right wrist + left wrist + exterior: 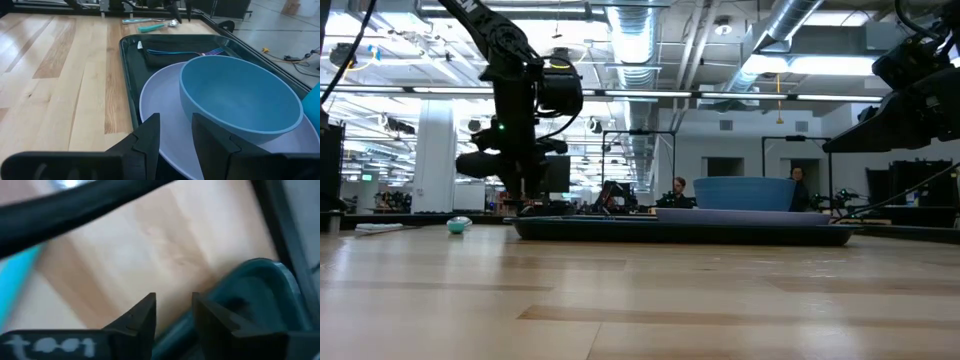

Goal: Set up tray
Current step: Put the green spoon on the black napkin

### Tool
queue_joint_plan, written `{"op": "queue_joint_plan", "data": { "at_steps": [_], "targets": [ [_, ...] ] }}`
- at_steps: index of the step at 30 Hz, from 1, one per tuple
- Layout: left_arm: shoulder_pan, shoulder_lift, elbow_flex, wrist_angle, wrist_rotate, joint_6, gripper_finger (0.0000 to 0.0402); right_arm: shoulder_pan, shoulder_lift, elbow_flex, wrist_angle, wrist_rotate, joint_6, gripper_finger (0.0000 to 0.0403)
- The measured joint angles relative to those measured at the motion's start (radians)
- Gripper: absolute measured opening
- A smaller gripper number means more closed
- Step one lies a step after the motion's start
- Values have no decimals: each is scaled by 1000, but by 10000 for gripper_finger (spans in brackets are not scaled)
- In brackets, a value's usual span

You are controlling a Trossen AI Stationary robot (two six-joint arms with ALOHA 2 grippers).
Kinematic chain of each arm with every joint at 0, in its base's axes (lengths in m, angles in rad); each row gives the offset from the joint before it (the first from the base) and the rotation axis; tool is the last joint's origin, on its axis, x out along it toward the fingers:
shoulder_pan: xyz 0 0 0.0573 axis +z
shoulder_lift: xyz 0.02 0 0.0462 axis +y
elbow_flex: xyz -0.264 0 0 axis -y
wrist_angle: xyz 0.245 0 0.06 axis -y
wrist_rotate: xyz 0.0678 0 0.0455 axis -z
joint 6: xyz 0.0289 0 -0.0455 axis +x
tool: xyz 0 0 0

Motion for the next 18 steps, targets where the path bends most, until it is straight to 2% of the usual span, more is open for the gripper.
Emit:
{"op": "queue_joint_plan", "data": {
  "at_steps": [9,18],
  "targets": [
    [42,0,0,-212,115,9,114,0,0,0,0,0,0,107],
    [64,0,0,-250,141,-7,114,0,0,0,0,0,0,107]
  ]
}}
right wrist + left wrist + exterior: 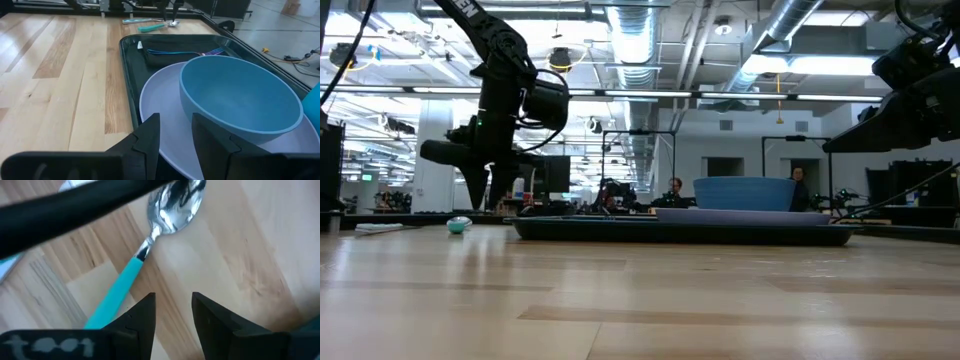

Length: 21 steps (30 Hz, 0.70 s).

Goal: Set up tray
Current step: Put the green spoon on the black napkin

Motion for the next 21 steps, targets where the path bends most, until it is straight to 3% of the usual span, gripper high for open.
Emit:
{"op": "queue_joint_plan", "data": {
  "at_steps": [21],
  "targets": [
    [0,0,0,-123,-24,-78,114,0,0,0,0,0,0,107]
  ]
}}
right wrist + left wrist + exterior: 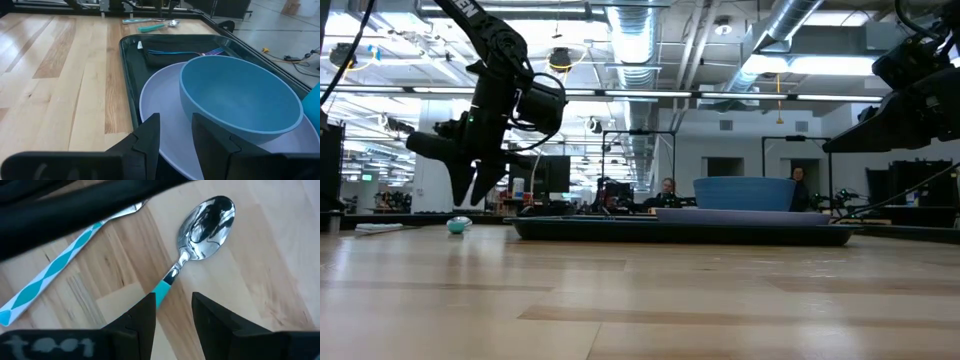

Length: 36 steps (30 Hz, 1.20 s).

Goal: Set up tray
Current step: Put the green spoon on the black napkin

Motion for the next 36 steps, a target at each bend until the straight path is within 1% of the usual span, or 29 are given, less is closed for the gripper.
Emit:
{"op": "queue_joint_plan", "data": {
  "at_steps": [5,9,12,25,32,36],
  "targets": [
    [9,-1,-31,4,18,-23,114,0,0,0,0,0,0,107],
    [20,-1,-72,59,47,-31,114,0,0,0,0,0,0,107],
    [32,-1,-75,99,36,-9,114,0,0,0,0,0,0,107],
    [107,-1,-80,96,52,105,116,0,0,0,0,0,0,107],
    [123,-1,-151,237,89,112,122,0,0,0,0,0,0,107],
    [132,-4,-164,266,93,112,122,0,0,0,0,0,0,107]
  ]
}}
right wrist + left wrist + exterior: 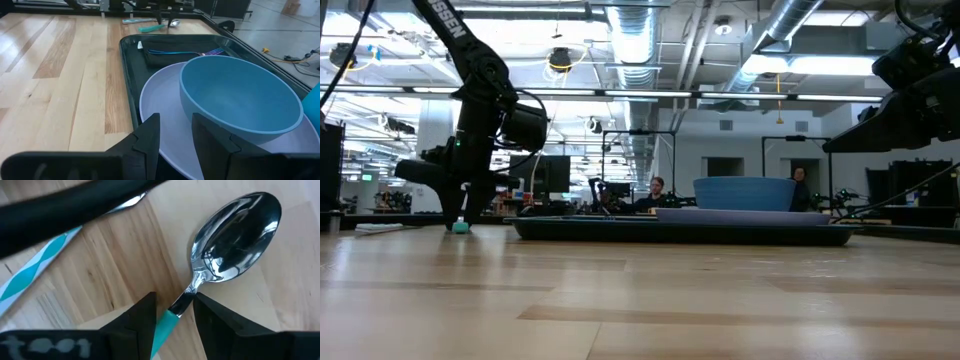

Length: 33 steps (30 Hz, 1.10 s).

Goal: Set up tray
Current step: Put the green spoon on the black napkin

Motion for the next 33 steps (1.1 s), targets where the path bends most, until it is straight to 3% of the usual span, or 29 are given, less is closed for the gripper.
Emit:
{"op": "queue_joint_plan", "data": {
  "at_steps": [18,28,33],
  "targets": [
    [16,2,-2,10,19,22,116,0,0,0,0,0,0,107],
    [16,3,-3,9,20,22,19,0,0,0,0,0,0,107],
    [16,3,-3,17,20,32,21,0,0,0,0,0,0,107]
  ]
}}
